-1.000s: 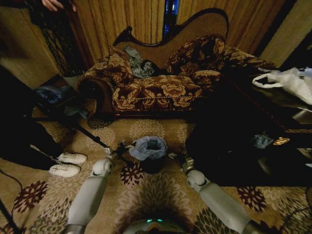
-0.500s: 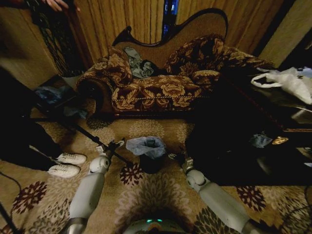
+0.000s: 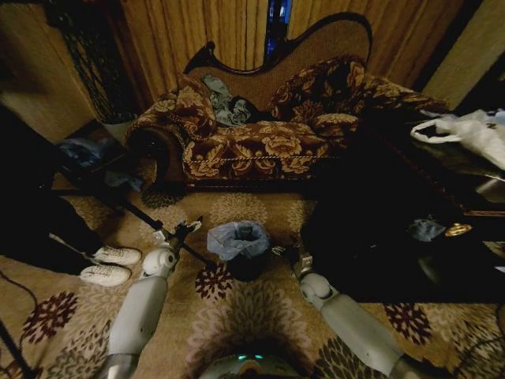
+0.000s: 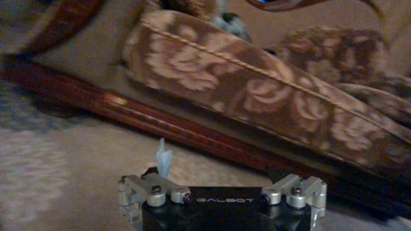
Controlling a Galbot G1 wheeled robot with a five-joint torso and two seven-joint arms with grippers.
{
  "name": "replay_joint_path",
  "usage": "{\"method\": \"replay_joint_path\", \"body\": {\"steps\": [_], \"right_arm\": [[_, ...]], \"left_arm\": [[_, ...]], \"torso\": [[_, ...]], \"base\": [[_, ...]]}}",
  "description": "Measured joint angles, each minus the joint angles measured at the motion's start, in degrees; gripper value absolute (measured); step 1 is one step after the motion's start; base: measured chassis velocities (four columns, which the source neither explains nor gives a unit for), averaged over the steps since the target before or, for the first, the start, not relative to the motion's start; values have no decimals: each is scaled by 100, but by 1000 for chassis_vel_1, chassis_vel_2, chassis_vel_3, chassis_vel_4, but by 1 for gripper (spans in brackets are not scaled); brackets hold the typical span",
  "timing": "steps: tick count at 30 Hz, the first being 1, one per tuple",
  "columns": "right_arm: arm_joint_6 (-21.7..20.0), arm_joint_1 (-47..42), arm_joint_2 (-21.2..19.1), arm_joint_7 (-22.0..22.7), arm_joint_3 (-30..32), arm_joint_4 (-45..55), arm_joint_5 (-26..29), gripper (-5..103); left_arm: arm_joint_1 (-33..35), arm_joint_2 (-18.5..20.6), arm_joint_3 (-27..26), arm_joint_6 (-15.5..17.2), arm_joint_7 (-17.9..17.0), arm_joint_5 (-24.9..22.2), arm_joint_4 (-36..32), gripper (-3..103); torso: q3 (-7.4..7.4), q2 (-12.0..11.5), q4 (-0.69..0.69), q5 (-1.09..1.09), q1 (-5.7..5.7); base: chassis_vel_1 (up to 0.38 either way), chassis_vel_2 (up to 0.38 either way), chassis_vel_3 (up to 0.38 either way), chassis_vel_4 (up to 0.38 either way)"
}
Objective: Place a garbage bag over the trash bin.
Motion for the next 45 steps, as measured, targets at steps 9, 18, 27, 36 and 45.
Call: {"method": "replay_joint_path", "body": {"steps": [9,18,27,36,45], "right_arm": [[6,-279,-34,100,431,359,0,100],[-26,-824,22,247,1290,760,45,100],[172,-1283,244,98,1966,680,-183,100],[283,-1120,492,-80,2031,398,-280,100],[366,-1299,507,-205,2347,390,-310,100]], "left_arm": [[56,-5,547,450,-421,-433,-1063,100],[416,-54,1308,1857,-3593,-2311,-3232,100],[72,-75,1950,2230,-5529,-3794,-2860,100],[-931,1166,3035,2556,-5163,-3812,-2372,100],[-1559,1822,3640,2559,-4010,-3400,-2098,100]], "torso": [[0,0,0,1,1],[-1,0,0,2,0],[0,0,-1,0,0],[0,0,1,1,1],[0,0,-2,0,1]], "base": [[0,0,0,0],[0,0,0,0],[0,0,0,0],[0,0,0,0],[0,0,0,0]]}}
